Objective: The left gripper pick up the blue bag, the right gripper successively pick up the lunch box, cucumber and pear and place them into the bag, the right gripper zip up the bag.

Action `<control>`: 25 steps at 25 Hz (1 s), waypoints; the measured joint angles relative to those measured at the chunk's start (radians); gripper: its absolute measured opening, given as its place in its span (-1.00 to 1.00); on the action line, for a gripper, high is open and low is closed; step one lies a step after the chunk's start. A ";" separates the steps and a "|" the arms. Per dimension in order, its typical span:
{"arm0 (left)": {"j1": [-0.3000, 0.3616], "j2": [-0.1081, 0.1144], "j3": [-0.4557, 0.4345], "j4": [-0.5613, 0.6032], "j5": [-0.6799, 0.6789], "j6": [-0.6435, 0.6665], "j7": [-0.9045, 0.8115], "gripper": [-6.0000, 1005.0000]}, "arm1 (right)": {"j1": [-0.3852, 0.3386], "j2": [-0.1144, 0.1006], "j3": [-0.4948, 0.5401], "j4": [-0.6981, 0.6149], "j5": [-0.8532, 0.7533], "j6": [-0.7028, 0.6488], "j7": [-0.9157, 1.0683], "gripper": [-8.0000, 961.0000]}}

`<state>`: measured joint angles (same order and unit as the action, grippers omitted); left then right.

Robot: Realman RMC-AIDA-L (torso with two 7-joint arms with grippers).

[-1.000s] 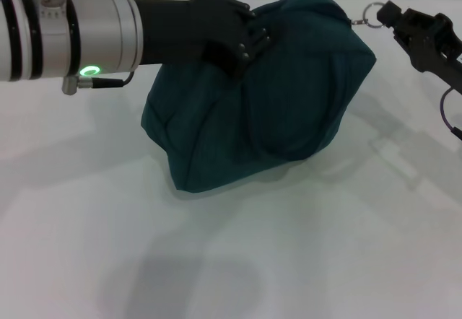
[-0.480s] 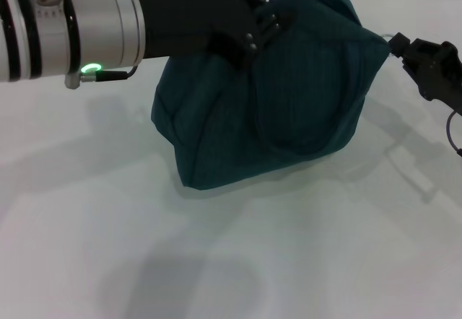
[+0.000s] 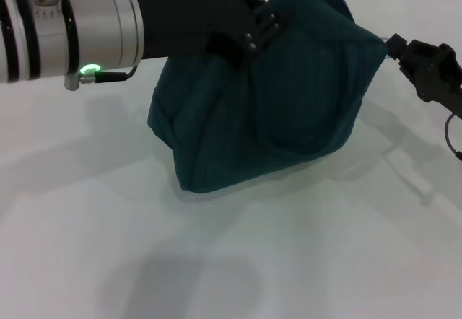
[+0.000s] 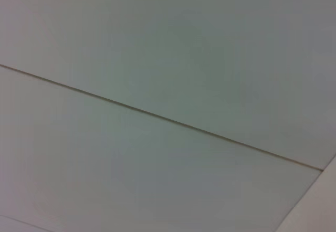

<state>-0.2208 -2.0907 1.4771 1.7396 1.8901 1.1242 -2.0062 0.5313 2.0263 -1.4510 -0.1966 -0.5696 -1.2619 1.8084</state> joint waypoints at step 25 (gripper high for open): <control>-0.047 -0.003 0.110 -0.203 -0.100 -0.167 -0.014 -0.88 | -0.140 -0.038 0.058 -0.012 0.127 -0.133 -0.087 0.57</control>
<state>-0.2676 -2.0933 1.5874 1.5362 1.7904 0.9575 -2.0206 0.3915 1.9885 -1.3928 -0.2088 -0.4428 -1.3947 1.7214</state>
